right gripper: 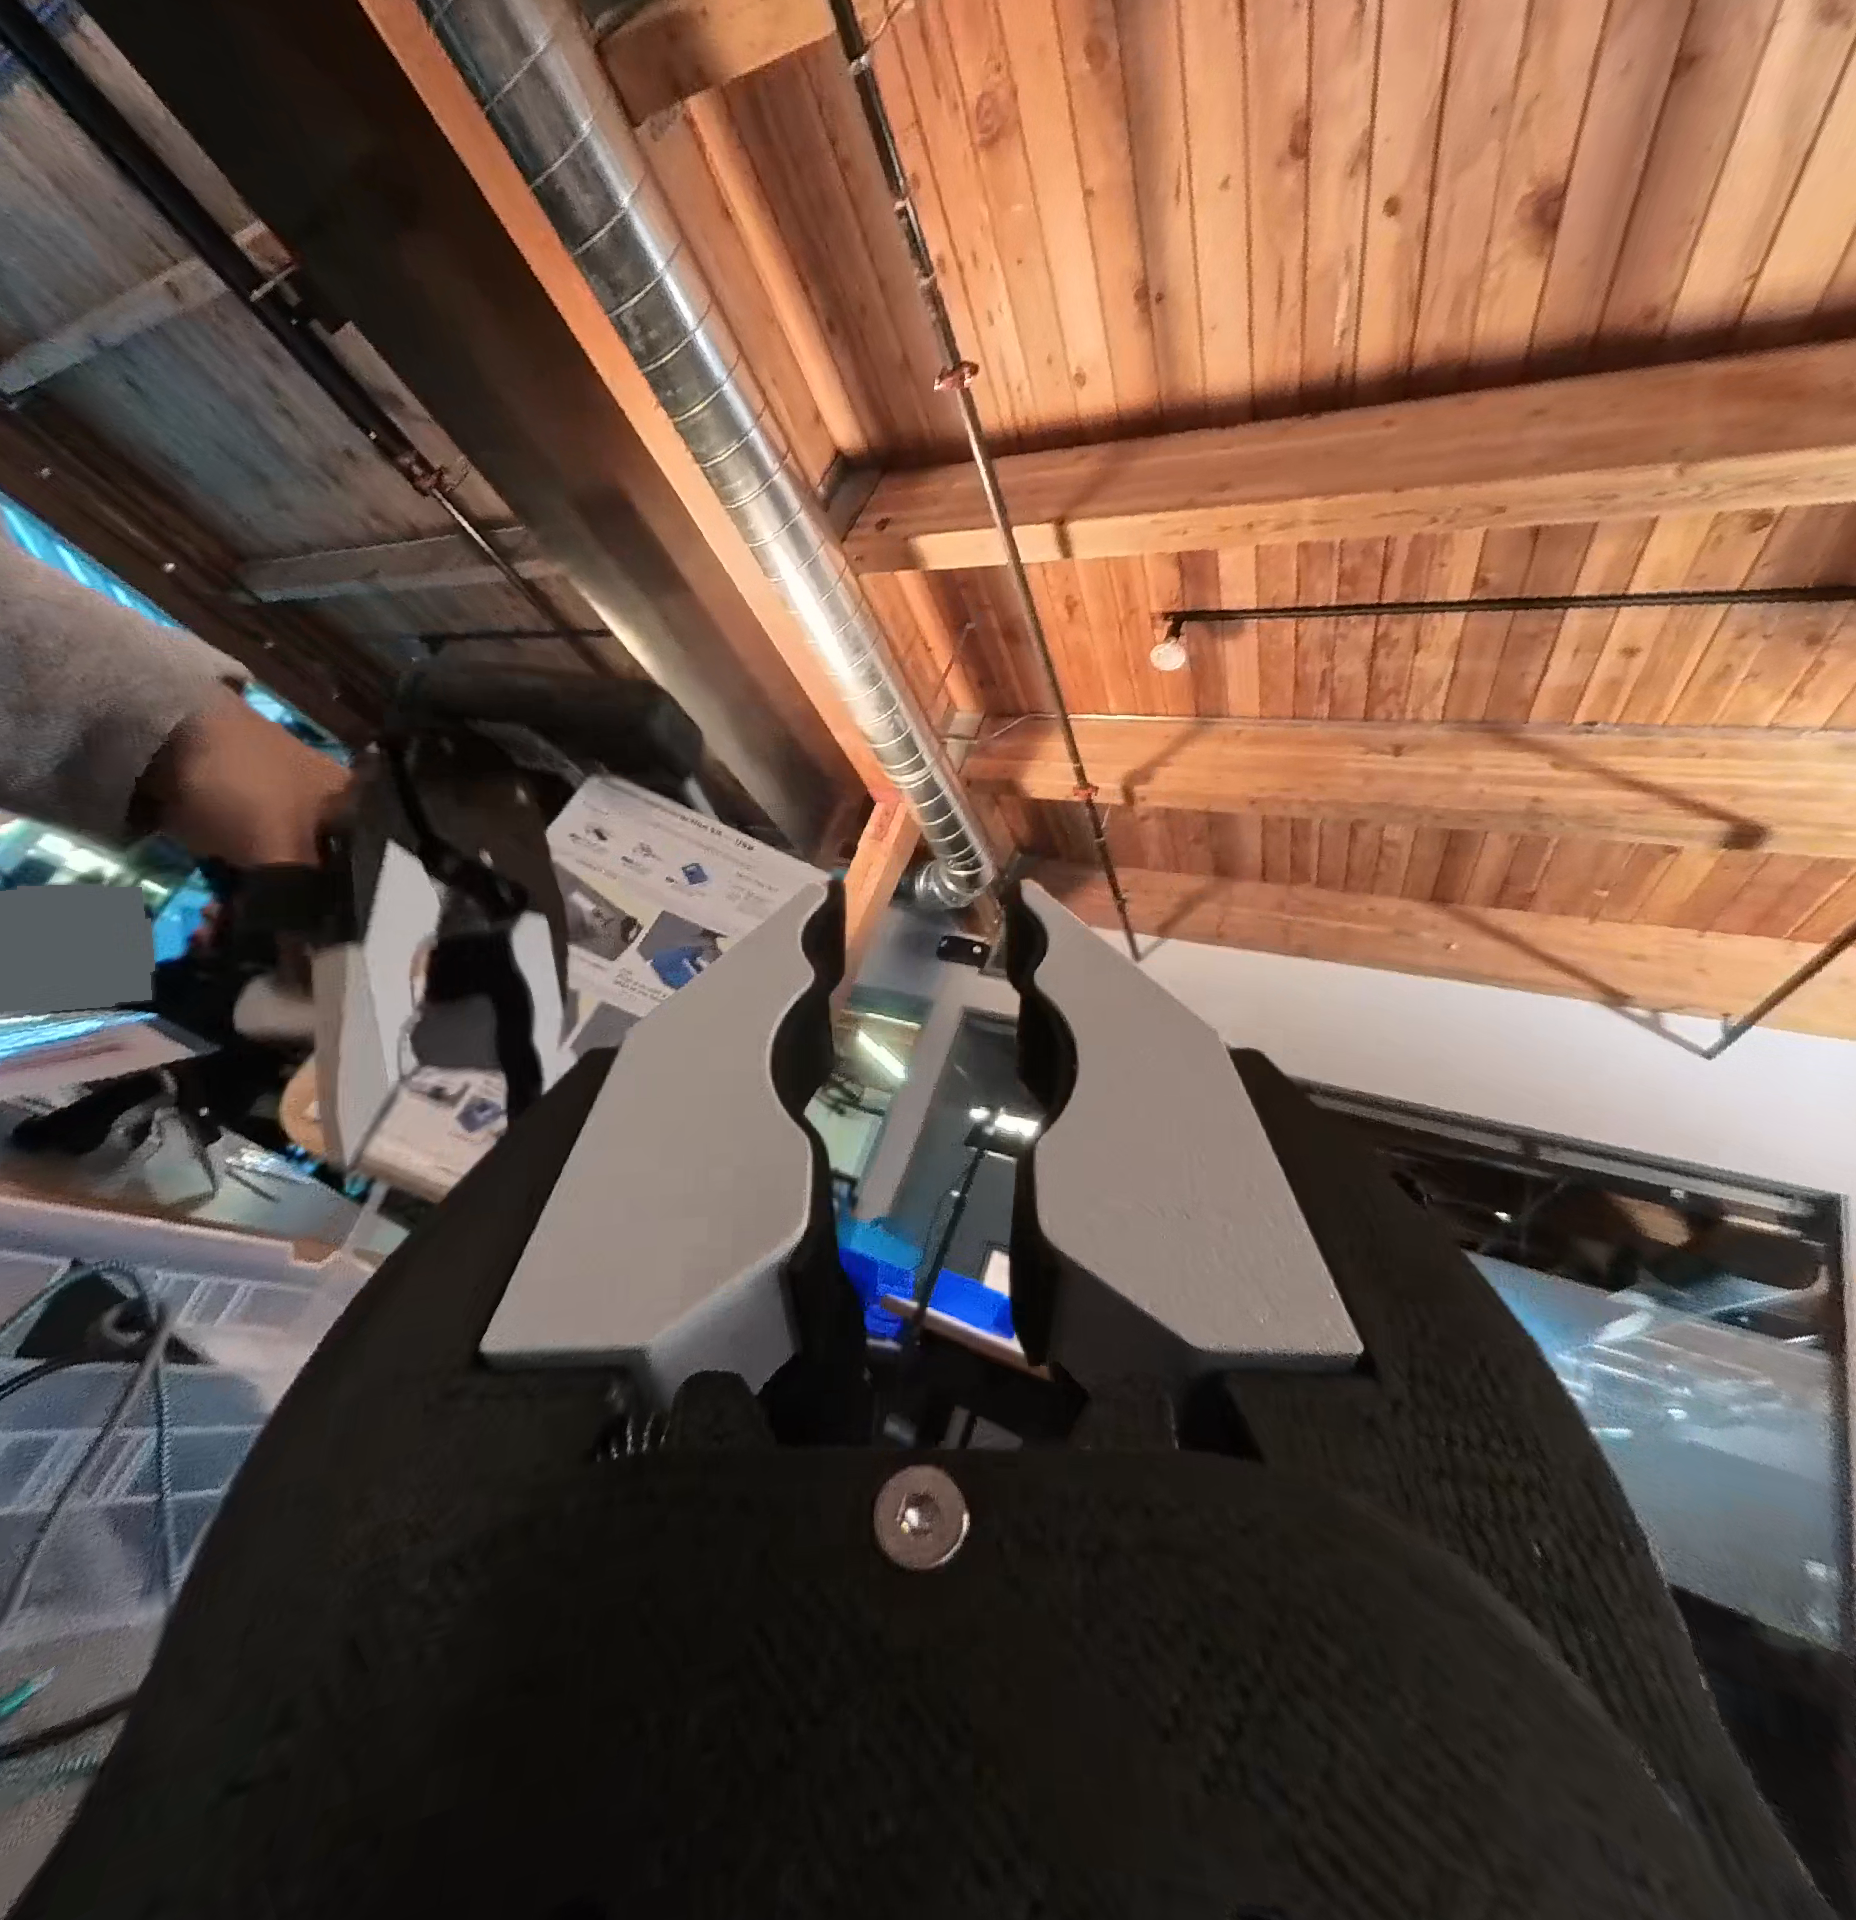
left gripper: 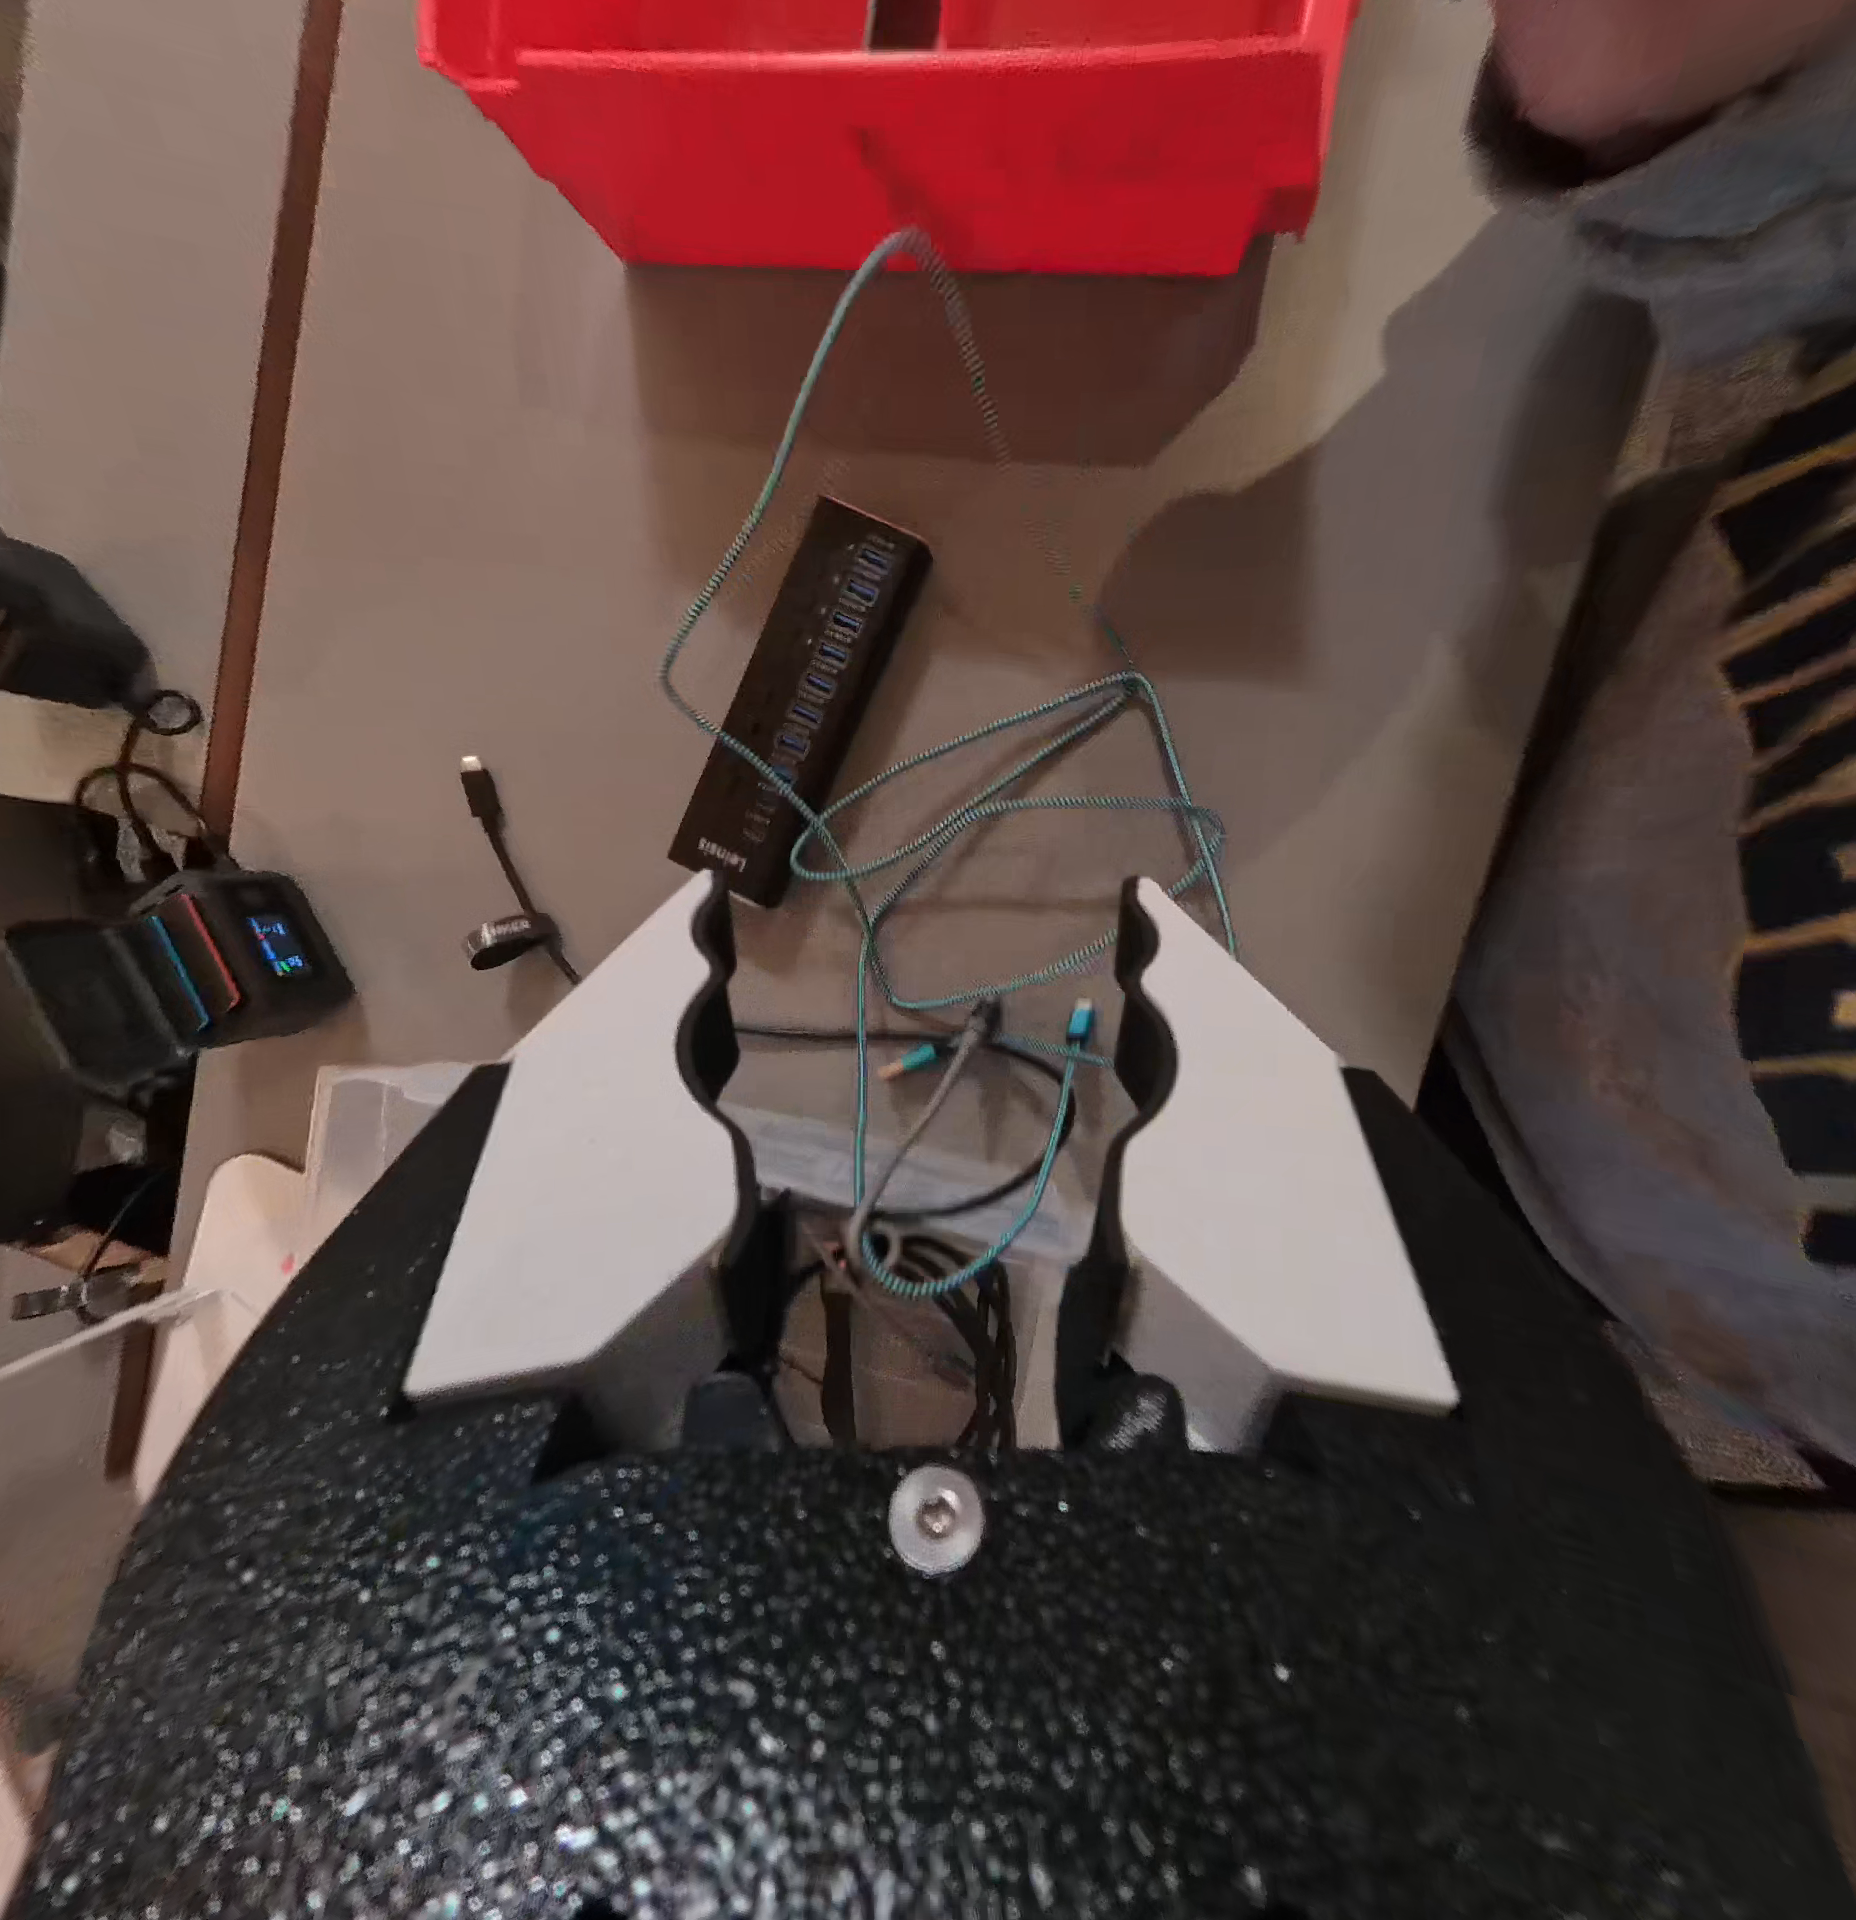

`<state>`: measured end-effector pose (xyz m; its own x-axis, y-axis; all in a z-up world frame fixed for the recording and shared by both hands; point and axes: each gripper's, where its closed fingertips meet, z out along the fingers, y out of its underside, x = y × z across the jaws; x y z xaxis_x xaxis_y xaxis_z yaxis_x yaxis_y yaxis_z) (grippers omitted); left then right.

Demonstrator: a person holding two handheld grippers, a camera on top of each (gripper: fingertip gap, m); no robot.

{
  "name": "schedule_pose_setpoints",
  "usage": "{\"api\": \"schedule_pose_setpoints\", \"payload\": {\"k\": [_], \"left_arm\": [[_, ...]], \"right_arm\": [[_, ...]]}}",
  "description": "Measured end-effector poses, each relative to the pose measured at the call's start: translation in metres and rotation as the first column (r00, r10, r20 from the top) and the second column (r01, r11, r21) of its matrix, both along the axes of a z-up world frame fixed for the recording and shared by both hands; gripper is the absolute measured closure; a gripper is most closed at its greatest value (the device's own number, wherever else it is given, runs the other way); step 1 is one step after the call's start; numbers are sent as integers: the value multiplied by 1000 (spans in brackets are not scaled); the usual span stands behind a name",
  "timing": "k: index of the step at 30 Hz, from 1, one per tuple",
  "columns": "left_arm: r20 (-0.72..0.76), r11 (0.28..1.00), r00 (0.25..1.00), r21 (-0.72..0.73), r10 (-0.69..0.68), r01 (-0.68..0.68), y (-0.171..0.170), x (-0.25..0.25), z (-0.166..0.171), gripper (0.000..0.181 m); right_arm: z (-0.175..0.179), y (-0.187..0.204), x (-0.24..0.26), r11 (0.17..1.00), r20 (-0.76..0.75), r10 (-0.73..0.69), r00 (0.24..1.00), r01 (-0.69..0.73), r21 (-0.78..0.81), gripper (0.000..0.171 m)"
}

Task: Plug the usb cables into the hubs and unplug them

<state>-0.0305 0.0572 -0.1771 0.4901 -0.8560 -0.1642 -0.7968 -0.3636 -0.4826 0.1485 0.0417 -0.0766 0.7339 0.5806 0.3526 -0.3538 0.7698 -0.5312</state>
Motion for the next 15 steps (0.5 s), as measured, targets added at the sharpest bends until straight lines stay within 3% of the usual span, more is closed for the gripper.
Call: {"api": "schedule_pose_setpoints", "payload": {"k": [1,5,9,12,15], "left_arm": [[33,1000,999,10,10,-10,-5,-15,6,112],[180,989,973,19,144,-149,-24,-86,10,128],[70,964,962,-19,264,-264,-44,-152,-54,132],[39,967,966,-39,255,-253,-51,-156,-96,130],[65,970,968,5,241,-242,-41,-144,-110,132]], "right_arm": [[-3,1,-4,1000,12,2,1000,-2,-2,142],[-16,8,-20,1000,65,5,998,-4,-23,143],[-32,11,-39,999,119,18,993,-13,-44,142],[-43,13,-50,999,158,13,987,-5,-48,143],[-50,17,-56,998,184,7,983,4,-61,142]]}}
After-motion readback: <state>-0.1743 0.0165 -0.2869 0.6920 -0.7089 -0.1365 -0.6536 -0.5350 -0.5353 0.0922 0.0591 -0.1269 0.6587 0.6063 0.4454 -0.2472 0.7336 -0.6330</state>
